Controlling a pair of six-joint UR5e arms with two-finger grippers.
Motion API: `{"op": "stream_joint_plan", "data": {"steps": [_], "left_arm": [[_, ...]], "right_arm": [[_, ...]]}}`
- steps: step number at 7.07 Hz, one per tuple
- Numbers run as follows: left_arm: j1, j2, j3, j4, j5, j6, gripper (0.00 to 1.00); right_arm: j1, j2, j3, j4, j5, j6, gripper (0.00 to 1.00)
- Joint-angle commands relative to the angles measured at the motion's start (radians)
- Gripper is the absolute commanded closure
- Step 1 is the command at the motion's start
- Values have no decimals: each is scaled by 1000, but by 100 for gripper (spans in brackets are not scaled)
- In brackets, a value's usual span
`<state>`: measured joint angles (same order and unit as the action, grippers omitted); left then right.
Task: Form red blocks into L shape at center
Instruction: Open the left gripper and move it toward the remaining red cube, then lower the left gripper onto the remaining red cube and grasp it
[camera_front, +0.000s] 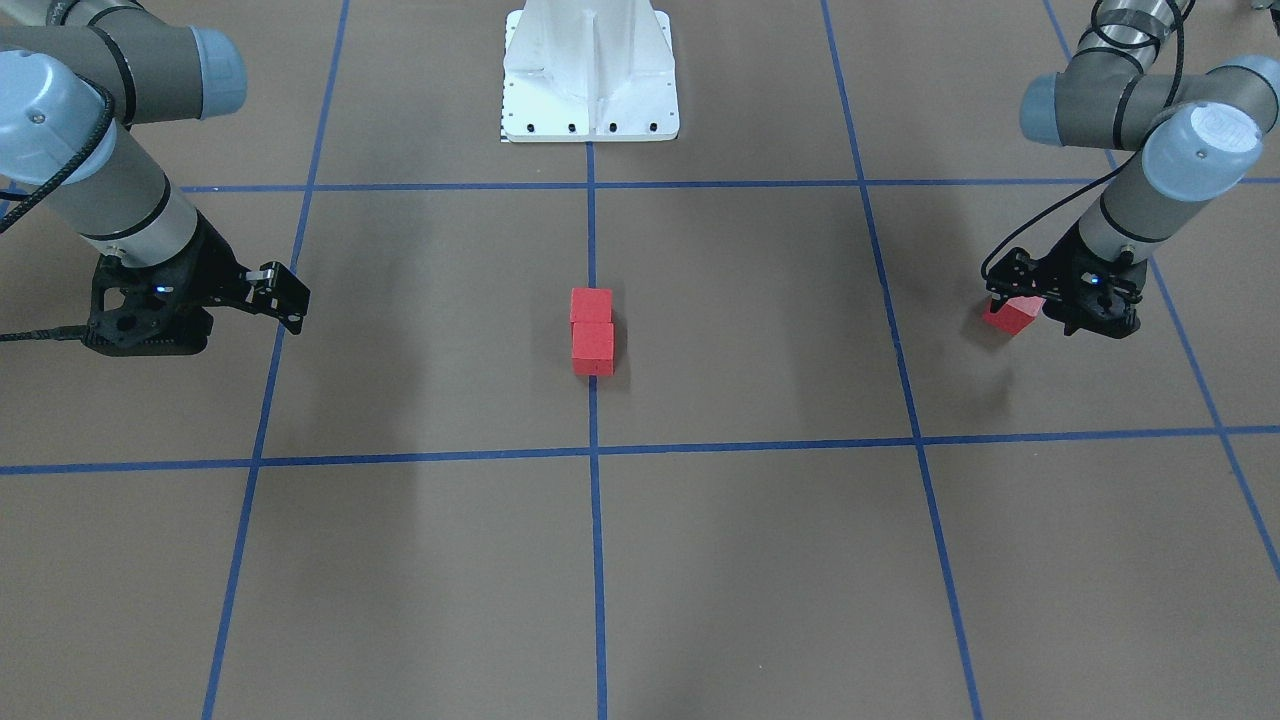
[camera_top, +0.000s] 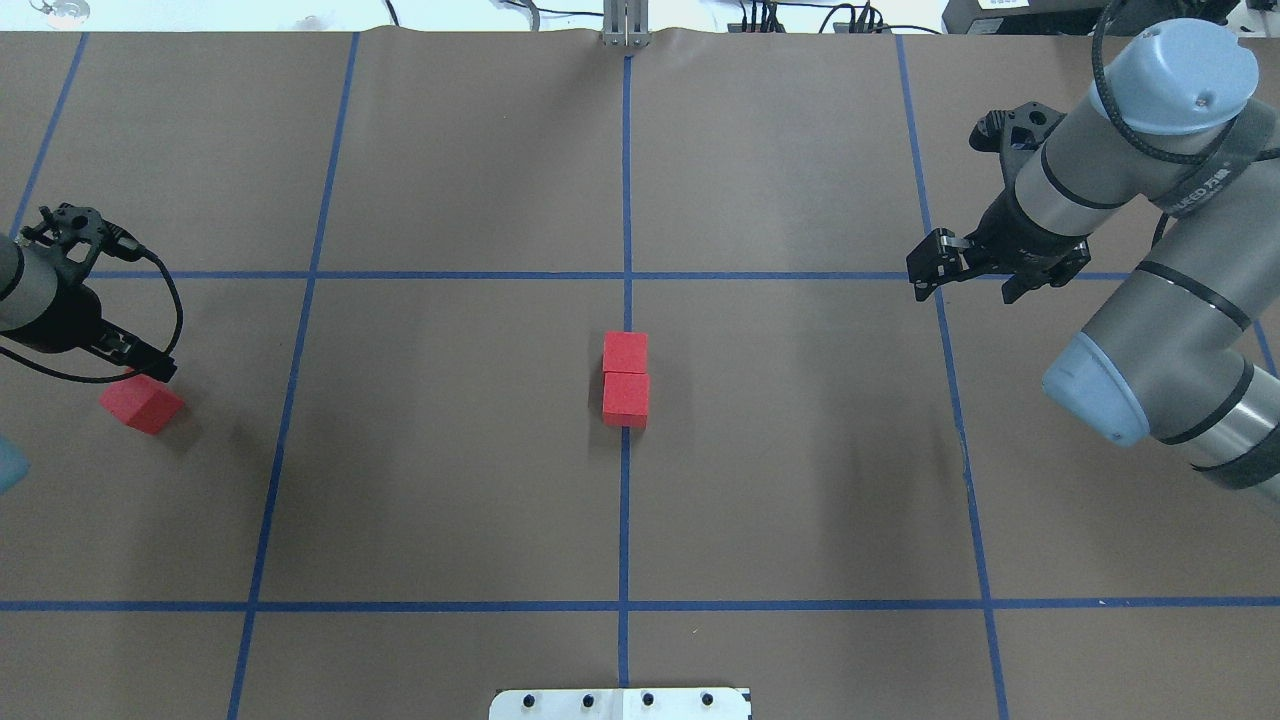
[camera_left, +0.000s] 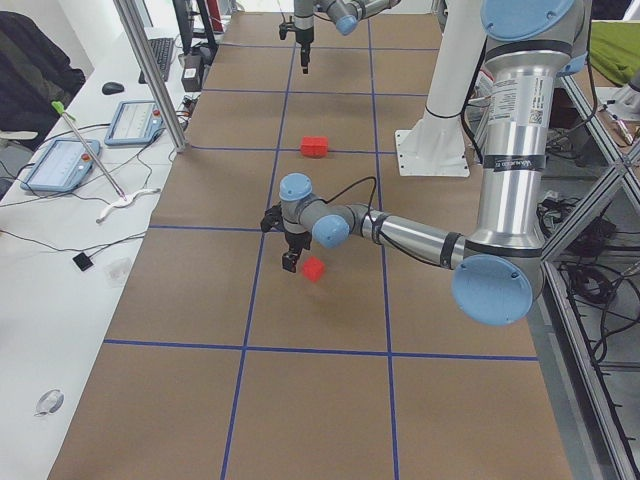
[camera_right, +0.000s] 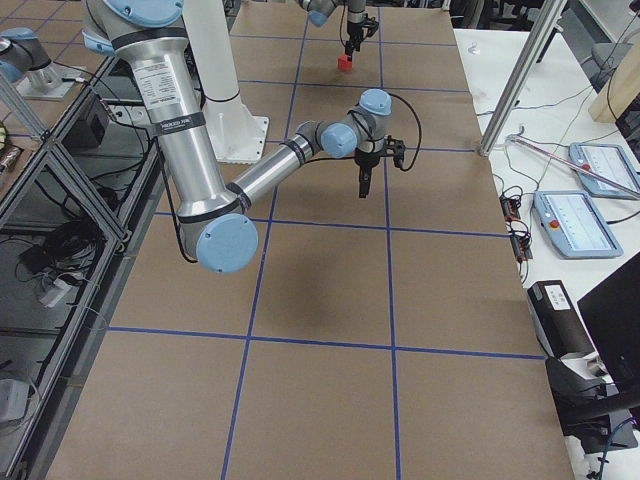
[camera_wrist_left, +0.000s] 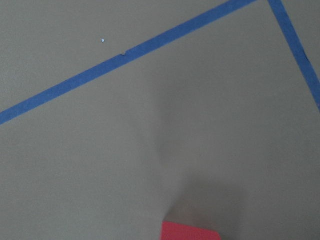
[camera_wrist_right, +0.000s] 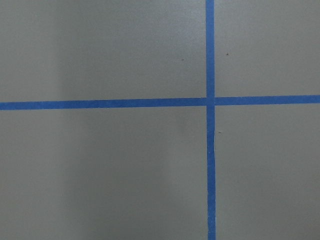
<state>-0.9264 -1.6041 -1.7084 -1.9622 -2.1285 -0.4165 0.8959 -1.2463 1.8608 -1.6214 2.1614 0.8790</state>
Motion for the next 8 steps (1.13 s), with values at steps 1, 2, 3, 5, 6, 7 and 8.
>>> {"op": "stream_joint_plan", "data": {"steps": [1,2,3,5,6,7,8], "left_arm": [[7,1,13,-18,1,1,1],[17,1,10,-17,1,4,1],[41,3,10,-15,1,5,1],[53,9,7,-14,2,5,1],[57,10,6,-14,2,5,4],[57,10,6,-14,4,7,6],[55,10,6,-12,7,65,6]], "right_arm": [[0,2,0,0,0,0,0],[0,4,0,0,0,0,0],[0,4,0,0,0,0,0],[0,4,0,0,0,-2,0],[0,4,0,0,0,0,0],[0,4,0,0,0,1,0],[0,5,1,0,0,1,0]]}}
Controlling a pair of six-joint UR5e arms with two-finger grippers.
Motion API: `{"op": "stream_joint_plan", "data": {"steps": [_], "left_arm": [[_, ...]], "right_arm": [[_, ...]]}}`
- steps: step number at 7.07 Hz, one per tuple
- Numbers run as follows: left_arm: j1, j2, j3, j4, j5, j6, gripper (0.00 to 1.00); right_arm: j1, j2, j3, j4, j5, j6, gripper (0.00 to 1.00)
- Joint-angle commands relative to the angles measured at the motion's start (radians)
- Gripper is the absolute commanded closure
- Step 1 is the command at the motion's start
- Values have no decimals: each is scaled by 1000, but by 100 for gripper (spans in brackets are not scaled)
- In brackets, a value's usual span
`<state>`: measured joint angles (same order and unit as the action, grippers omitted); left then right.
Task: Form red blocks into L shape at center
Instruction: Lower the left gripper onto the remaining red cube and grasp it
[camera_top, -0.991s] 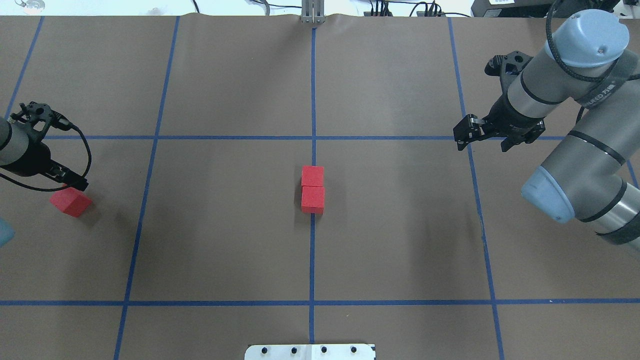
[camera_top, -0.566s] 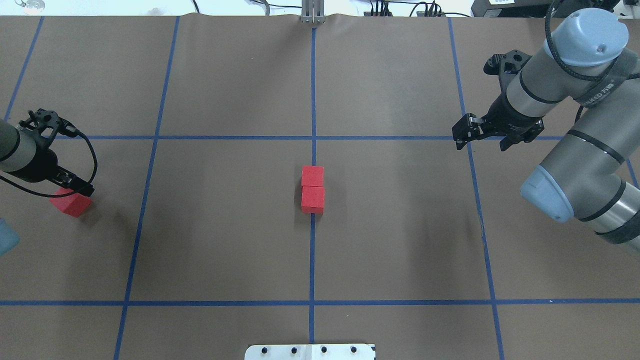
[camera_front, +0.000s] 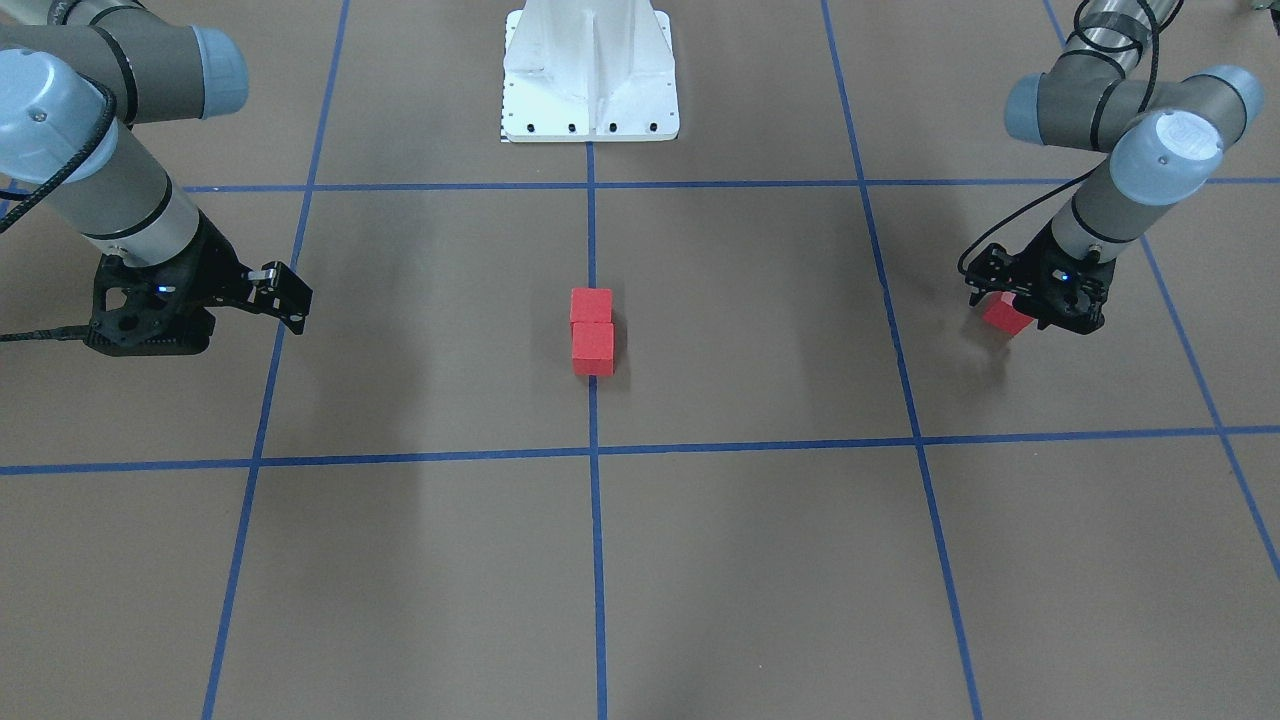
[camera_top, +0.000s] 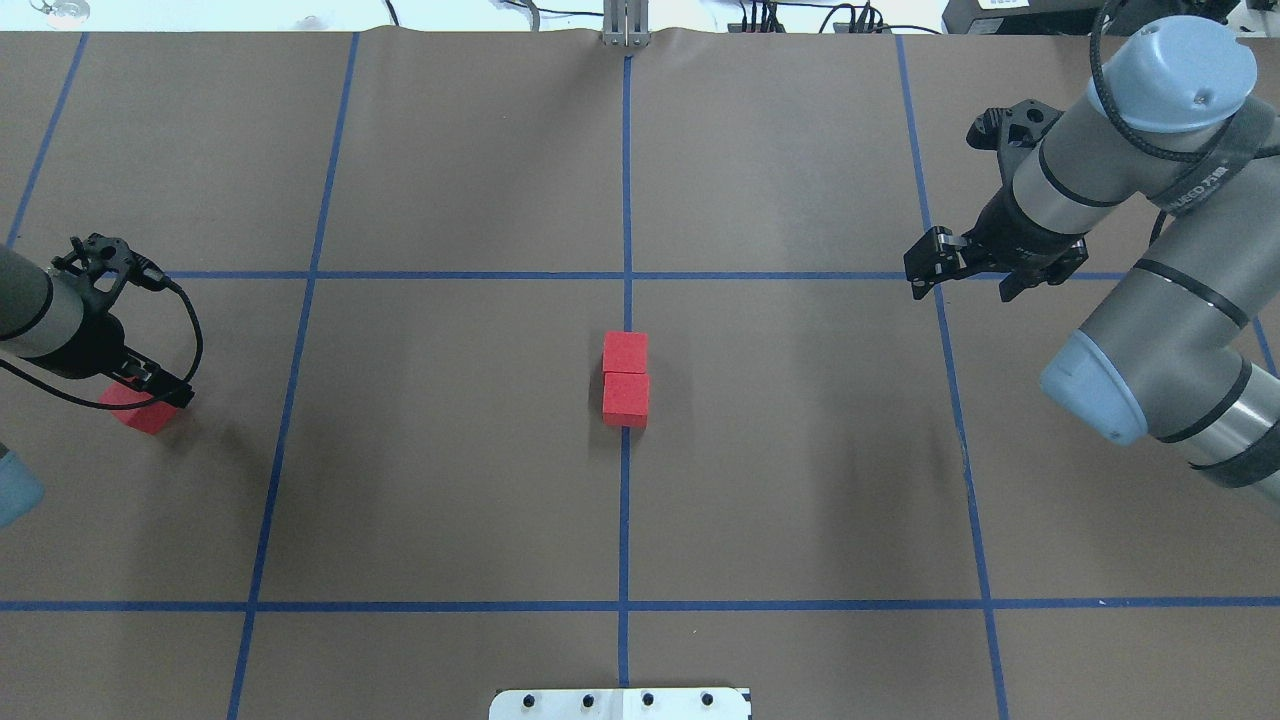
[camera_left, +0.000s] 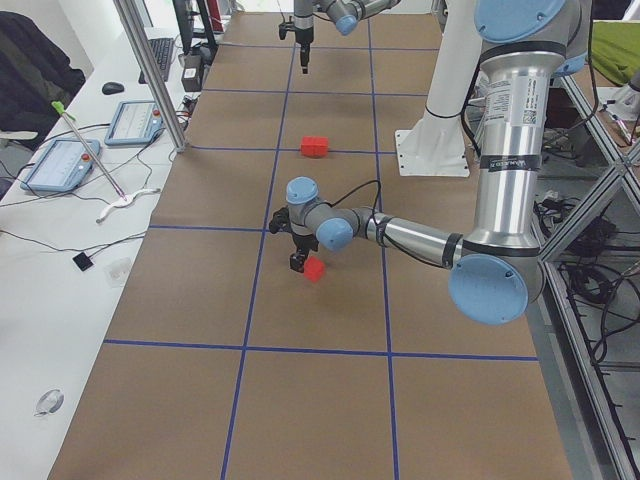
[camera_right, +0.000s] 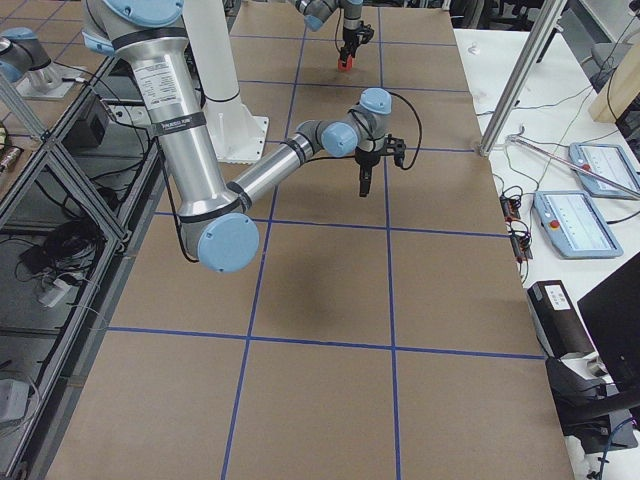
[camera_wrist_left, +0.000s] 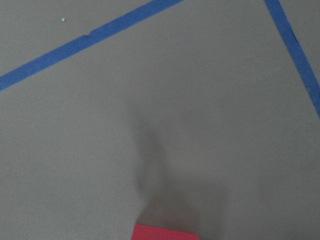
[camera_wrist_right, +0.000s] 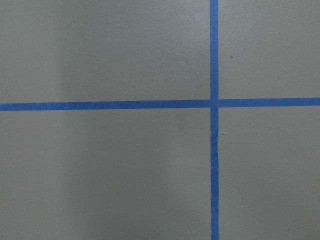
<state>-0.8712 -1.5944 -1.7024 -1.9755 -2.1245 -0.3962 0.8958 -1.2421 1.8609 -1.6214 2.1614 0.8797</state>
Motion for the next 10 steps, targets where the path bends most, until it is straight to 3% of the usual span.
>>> {"op": "stream_joint_plan", "data": {"steps": [1,2,3,5,7,9,10], "left_arm": [[0,2,-2,1,3,65,6],[0,2,-3,1,1,65,11],[0,2,-3,3,1,66,28],[0,7,-2,3,8,71,99],[-2,2,-29,18,-2,71,100],[-20,-69,-176,337,0,6,100],[-26,-93,-218,401,-2,-200,100]], "right_arm": [[0,1,1,0,0,1,0],[0,1,3,0,2,1,0],[0,1,4,0,2,1,0],[0,1,9,0,2,1,0],[2,1,12,0,3,2,0],[2,3,11,0,3,1,0],[0,3,9,0,3,1,0]]}}
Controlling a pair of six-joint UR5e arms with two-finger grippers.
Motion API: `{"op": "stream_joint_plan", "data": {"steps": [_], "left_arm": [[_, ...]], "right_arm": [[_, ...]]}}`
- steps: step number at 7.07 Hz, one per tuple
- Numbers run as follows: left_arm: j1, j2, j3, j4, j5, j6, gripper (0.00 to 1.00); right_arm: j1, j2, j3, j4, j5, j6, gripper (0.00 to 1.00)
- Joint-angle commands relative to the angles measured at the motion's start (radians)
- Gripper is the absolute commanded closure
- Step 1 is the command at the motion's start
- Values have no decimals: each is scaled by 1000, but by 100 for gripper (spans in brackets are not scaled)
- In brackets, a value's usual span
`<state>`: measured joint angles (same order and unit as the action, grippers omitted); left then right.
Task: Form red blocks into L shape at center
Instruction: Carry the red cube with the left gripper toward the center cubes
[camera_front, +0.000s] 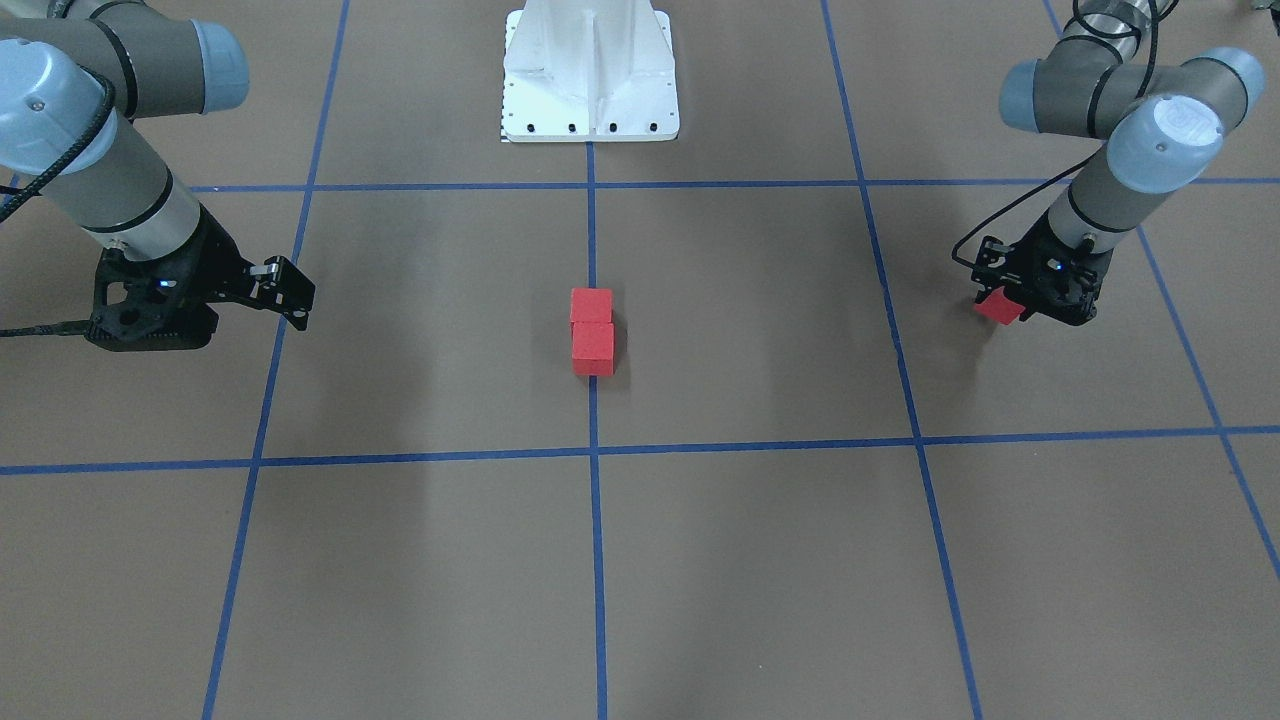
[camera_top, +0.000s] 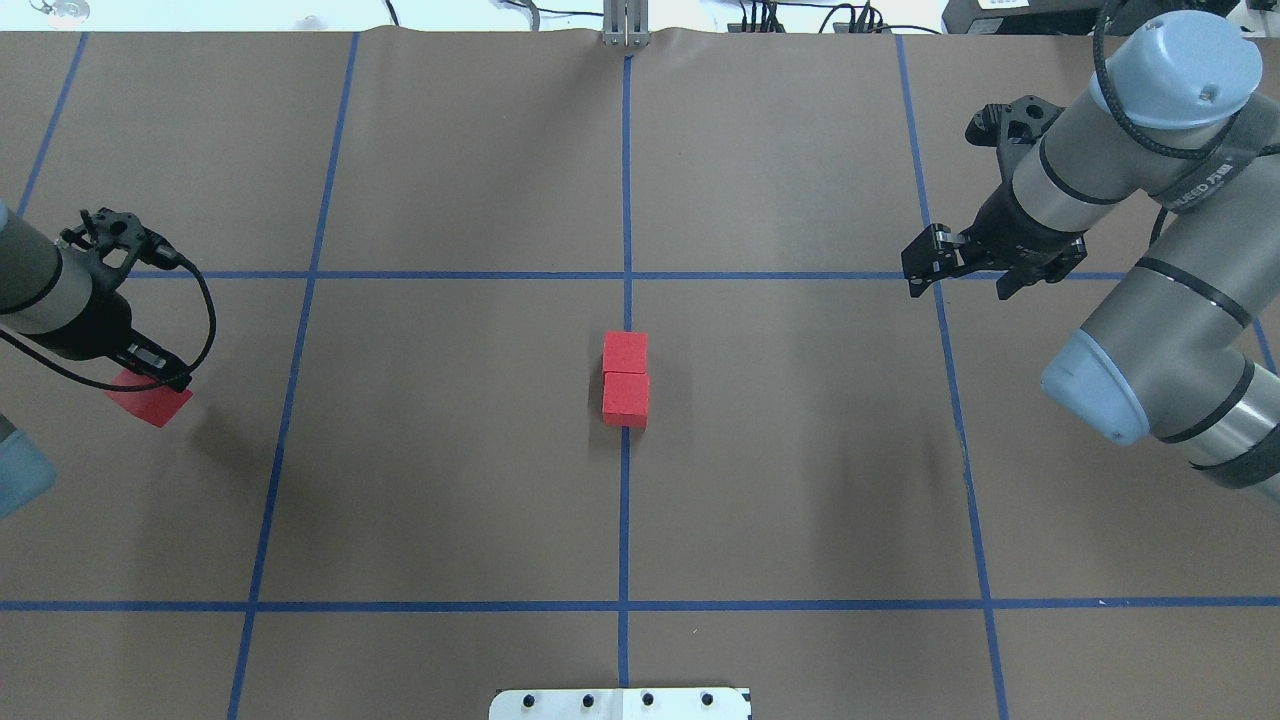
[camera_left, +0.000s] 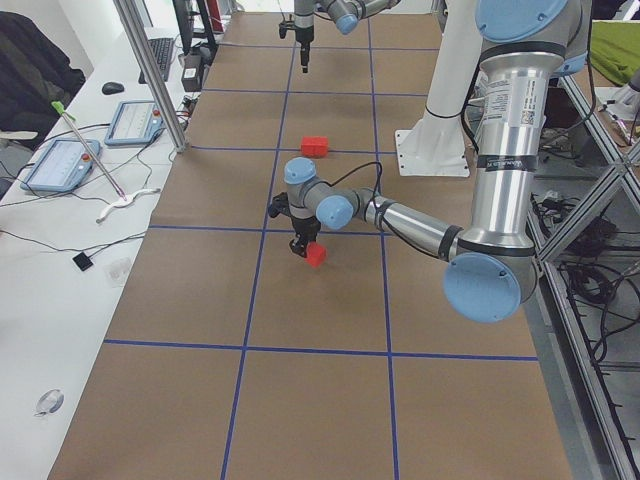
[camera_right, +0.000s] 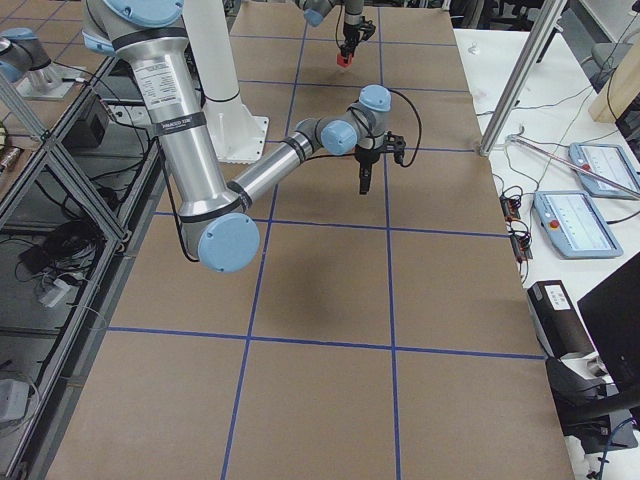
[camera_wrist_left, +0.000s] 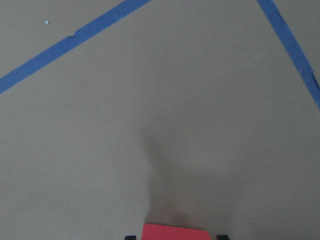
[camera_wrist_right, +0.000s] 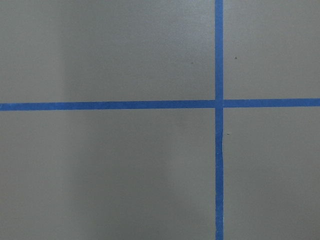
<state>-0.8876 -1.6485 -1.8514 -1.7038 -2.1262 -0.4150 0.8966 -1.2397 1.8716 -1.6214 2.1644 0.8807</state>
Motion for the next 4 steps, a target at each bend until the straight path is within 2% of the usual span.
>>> {"op": "stream_joint_plan", "data": {"steps": [1,2,3,4], "left_arm": [[-5,-91,-63,130,-4,-381,100],[5,-152,-57,133,-9,-542,100],[39,-239,-2,135,-9,-633,100],[100,-369,94,160,-6,-823,100]], "right_arm": [[-1,0,-3,0,0,0,0],[-1,0,-5,0,-1,0,0],[1,-3,-5,0,-2,-5,0],[10,-7,-6,2,-2,-14,0]]}}
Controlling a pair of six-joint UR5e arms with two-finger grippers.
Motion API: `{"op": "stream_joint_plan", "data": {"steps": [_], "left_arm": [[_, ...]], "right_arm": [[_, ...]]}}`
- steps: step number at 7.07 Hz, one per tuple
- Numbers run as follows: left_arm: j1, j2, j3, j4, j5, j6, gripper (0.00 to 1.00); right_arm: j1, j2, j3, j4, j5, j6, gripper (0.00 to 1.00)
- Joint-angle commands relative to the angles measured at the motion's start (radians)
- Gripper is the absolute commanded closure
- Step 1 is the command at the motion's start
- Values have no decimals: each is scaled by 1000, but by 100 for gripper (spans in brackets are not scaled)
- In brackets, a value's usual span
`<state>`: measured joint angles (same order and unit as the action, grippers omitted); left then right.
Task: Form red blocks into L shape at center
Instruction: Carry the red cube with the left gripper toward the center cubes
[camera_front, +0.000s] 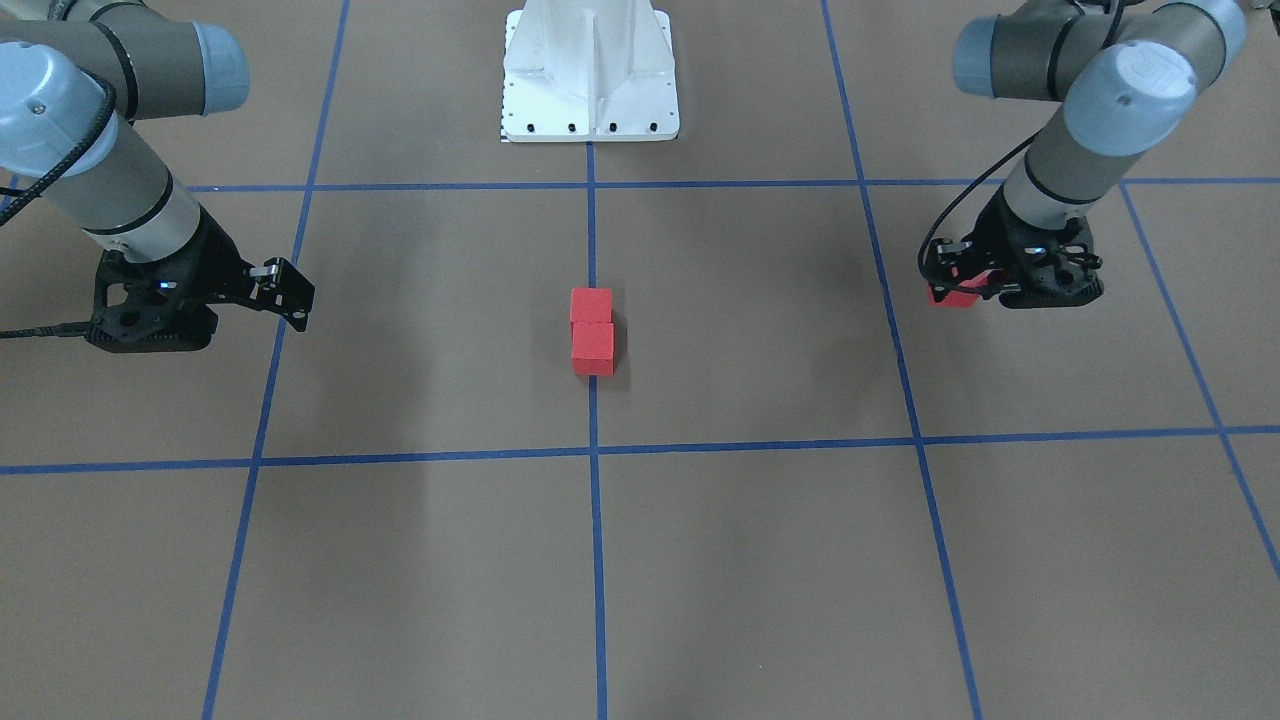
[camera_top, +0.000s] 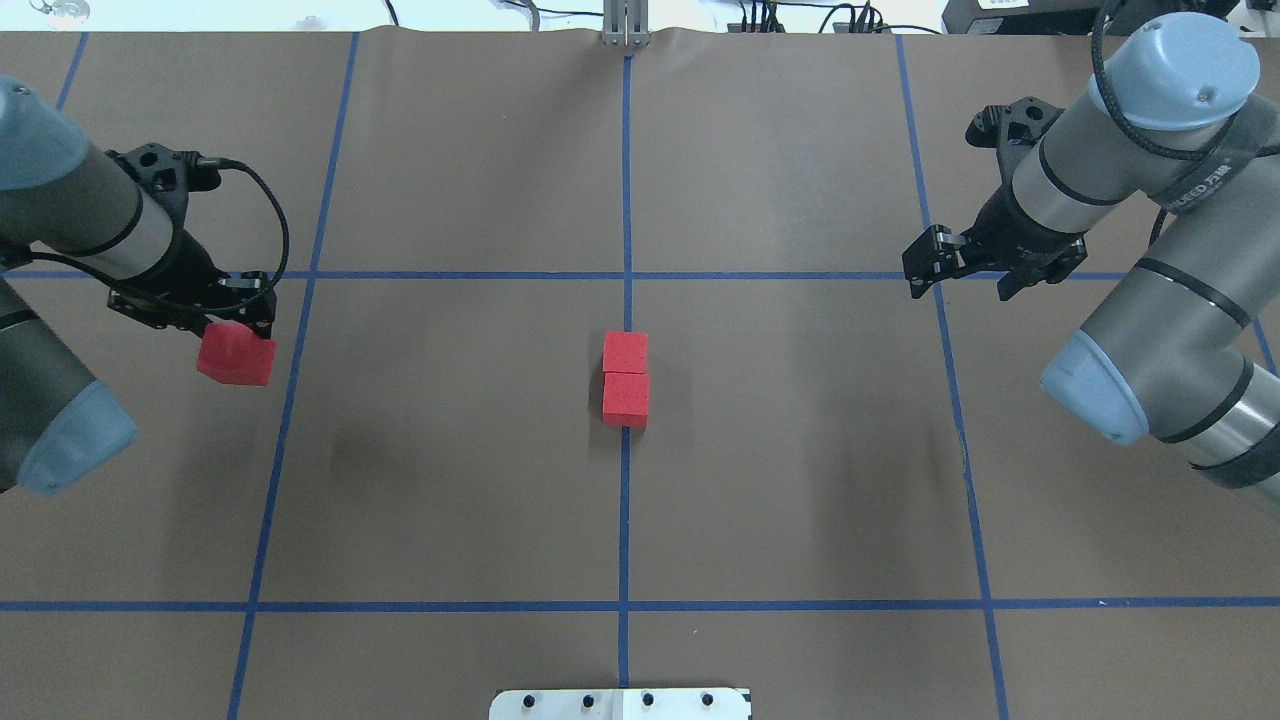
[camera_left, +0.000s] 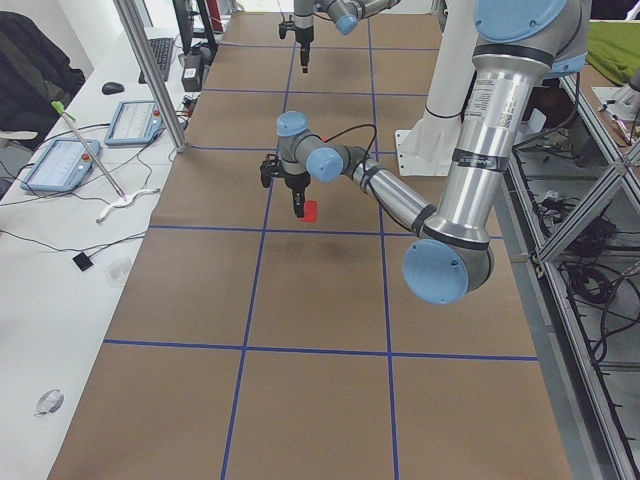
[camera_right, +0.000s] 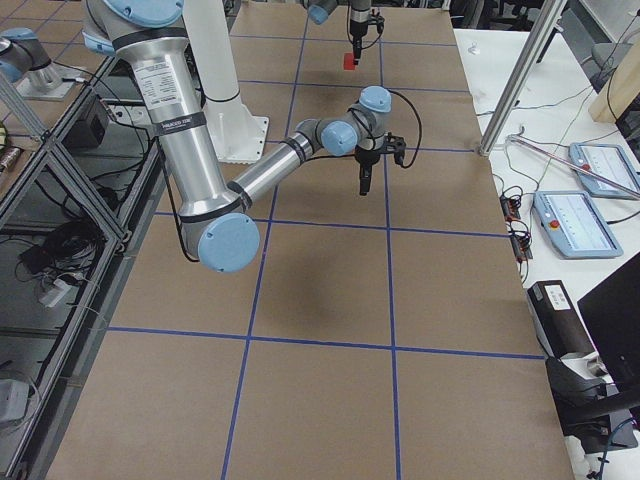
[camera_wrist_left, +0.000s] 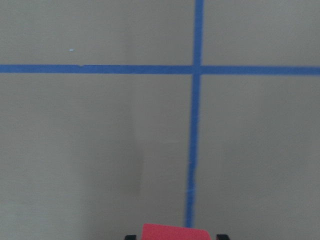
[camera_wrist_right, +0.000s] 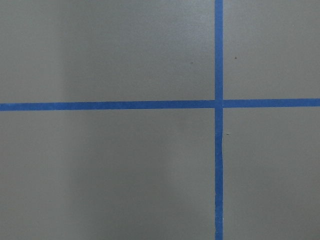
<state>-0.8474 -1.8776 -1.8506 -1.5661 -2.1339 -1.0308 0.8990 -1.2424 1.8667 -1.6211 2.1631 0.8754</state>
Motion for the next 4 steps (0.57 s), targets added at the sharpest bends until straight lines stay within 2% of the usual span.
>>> {"op": "stream_joint_plan", "data": {"steps": [1,3,4], "left_arm": [[101,-252,172,27,9,-403,100],[151,-368,253,26,14,-683,100],[190,-374,248,17,78,-844,100]], "right_arm": [[17,-8,-4,18,0,-10,0],[24,-15,-8,18,1,-10,0],[32,-22,-8,18,1,-9,0]]}}
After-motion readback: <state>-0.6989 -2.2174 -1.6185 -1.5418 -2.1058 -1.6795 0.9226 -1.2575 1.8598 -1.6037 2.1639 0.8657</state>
